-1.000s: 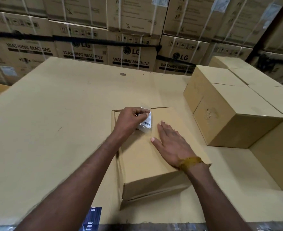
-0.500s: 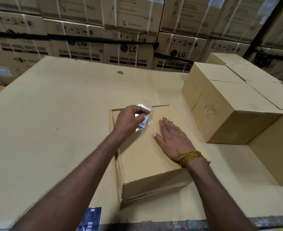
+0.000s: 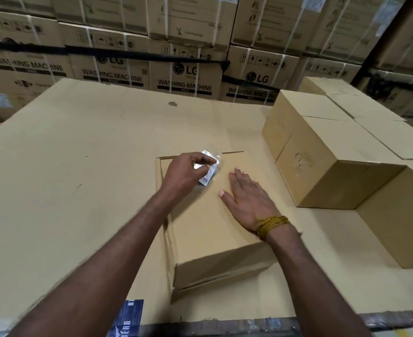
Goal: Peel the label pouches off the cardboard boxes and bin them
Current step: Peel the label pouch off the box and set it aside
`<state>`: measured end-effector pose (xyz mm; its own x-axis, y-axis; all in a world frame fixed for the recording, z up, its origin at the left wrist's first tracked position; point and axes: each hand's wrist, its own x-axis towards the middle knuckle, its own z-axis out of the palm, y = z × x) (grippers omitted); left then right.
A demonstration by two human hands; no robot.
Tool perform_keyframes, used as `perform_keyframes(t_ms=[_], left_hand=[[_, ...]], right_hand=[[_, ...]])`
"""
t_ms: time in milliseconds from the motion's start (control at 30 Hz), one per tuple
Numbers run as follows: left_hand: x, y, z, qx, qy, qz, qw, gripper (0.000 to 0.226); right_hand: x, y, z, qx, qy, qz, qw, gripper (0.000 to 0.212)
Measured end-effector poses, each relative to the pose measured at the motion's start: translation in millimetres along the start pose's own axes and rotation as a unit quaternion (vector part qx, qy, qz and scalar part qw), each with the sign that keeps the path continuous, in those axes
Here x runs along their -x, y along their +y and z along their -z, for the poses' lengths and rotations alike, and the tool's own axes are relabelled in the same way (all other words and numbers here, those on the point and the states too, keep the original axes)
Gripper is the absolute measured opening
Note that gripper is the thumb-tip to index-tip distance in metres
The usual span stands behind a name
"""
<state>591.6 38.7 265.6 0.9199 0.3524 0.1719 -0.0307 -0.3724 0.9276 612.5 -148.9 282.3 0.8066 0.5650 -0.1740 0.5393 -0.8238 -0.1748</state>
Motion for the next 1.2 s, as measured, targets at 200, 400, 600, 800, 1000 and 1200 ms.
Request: perform_keyframes(t_ms=[200,400,600,800,1000,1200], left_hand=[[1,0,0,-0.031,0.002,-0.010,0.999,0.027],[2,5,-3,-0.068,-0.006,-0.008,0.998,0.028],[5,6,-1,-0.071,-0.001,-0.002,0.997,0.030],[2,5,-3,-0.096,-0.008,-0.006,0.995,0.029],[3,4,-4,-0.124,-0.002,-0.020,0.992,0.029],[3,2,-4,-0.109,0.000,-0.017,0.994,0.028]], right_hand=[[63,-4,-5,0.004,-0.025,0.053,0.998,0.065],[8,9,4,-0.004,-0.019,0.018,1.000,0.066],[27,-4,-1,0.001,-0.011,0.018,1.000,0.065],[54,-2,0,0.009,-0.042,0.044,0.998,0.066],[-5,0,3,0.005,-0.008,0.003,1.000,0.067],[64,-7,-8,0.006,-0.020,0.060,0.998,0.065]])
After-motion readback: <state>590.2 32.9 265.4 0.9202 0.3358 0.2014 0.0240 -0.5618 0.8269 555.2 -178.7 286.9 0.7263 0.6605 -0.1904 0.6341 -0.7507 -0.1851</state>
